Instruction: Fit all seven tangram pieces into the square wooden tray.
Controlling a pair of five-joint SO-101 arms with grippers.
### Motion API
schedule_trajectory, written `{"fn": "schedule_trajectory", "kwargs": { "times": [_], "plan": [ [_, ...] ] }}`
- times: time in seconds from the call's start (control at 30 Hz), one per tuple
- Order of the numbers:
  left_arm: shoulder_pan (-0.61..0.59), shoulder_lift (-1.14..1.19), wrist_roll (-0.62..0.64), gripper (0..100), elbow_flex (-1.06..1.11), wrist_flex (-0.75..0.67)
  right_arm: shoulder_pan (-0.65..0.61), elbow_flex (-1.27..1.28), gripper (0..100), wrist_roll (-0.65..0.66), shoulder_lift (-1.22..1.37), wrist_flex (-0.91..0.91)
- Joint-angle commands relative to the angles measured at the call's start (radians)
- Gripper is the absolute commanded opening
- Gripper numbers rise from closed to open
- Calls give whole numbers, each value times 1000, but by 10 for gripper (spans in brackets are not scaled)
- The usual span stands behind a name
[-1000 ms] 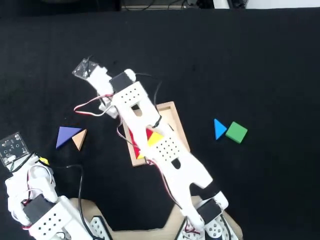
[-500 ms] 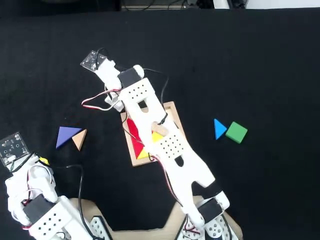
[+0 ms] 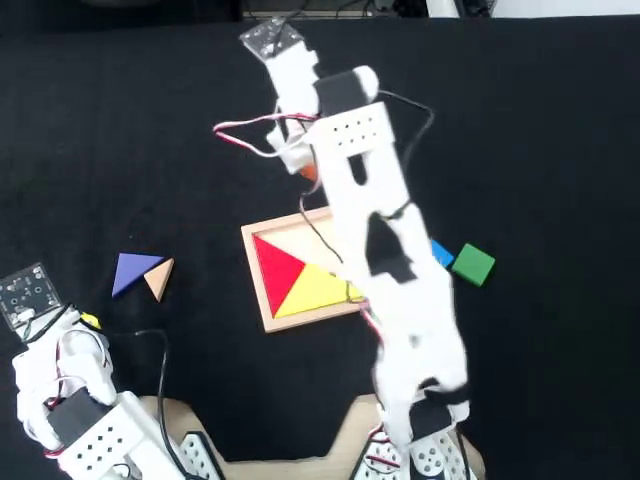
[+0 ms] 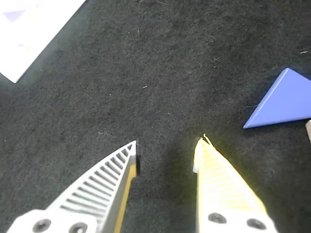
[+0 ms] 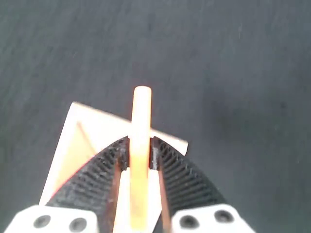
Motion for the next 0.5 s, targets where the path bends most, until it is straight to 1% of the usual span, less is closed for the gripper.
{"fn": "schedule_trajectory", "kwargs": {
  "times": [0.0,0.07,0.2,0.3,0.4,0.43,0.47],
  "plan": [
    [13,-9,-6,198,16,-18,12,291,11,-11,-317,18],
    [15,-9,-5,198,16,-20,15,432,11,-11,-410,-5],
    [35,-9,-5,198,16,-21,80,714,11,-12,-524,-120],
    [107,-9,-5,198,15,-21,135,946,11,-11,-596,-244],
    [220,-9,0,198,-8,-20,175,1171,11,-2,-688,-391],
    [265,-9,20,198,-22,-15,180,1242,11,-2,-727,-442],
    [311,-9,66,198,-38,-15,180,1308,11,-2,-763,-491]
  ]
}}
